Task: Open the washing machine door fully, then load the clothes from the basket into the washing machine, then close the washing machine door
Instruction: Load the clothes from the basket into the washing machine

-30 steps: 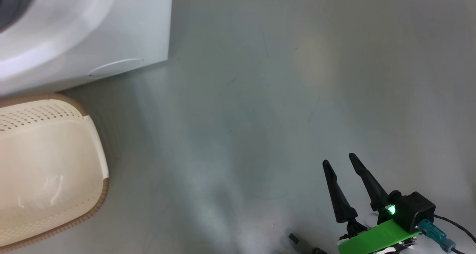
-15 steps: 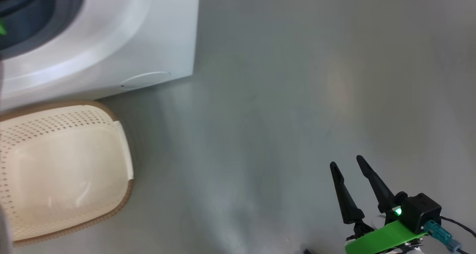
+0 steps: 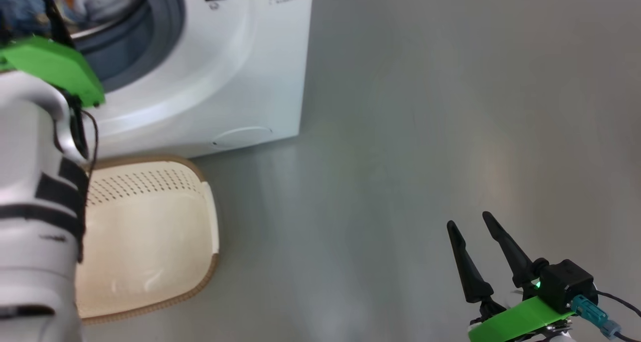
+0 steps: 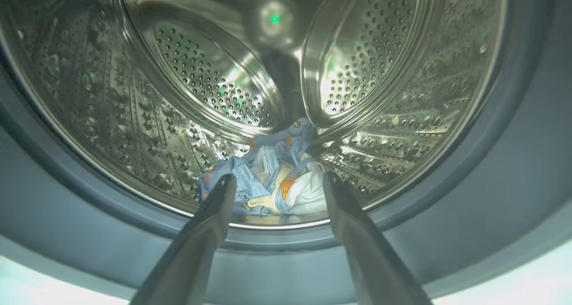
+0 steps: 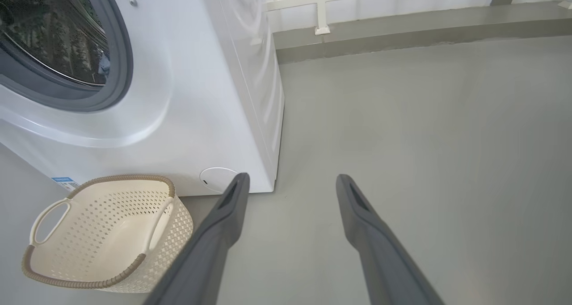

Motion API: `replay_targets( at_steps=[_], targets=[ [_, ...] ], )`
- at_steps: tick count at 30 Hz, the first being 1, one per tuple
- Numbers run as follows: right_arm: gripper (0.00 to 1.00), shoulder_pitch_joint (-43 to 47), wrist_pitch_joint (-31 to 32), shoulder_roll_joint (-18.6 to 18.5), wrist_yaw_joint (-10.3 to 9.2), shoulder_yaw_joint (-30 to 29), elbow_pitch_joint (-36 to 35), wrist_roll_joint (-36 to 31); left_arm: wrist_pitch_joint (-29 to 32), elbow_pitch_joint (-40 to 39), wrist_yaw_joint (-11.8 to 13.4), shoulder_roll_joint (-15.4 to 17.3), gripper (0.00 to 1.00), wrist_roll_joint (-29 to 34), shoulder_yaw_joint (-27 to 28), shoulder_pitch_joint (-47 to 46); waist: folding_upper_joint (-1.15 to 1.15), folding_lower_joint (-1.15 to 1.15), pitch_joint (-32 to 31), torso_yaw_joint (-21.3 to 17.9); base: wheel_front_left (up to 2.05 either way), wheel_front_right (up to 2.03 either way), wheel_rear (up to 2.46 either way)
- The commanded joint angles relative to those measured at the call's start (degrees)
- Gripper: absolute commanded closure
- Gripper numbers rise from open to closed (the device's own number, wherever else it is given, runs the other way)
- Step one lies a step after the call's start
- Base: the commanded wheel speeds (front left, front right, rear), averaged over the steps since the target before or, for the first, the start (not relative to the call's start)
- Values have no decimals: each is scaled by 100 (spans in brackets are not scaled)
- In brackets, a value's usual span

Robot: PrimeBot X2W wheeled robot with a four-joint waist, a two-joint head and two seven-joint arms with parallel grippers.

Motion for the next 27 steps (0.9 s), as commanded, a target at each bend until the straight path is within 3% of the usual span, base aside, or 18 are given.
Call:
replay_targets(
  at_steps=[1,9,18,27],
  targets=[
    [0,-26,-27,-75,9,111,-103,-40,-35,-229,-16,209,0,-4,41,136,0,0,-296,194,0,0,0],
    [0,67,-27,-115,9,-33,-124,-129,-36,-1142,-199,-122,0,-7,-11,1259,0,0,-765,516,0,0,0],
    [0,261,-27,-49,9,-239,-165,-187,-36,-1348,-311,-348,0,-25,-193,2282,0,0,-1167,903,0,0,0],
    [0,466,-27,15,9,-267,-156,-249,-37,-2166,-193,-466,0,-240,-120,3616,0,0,-1712,1099,0,0,0]
  ],
)
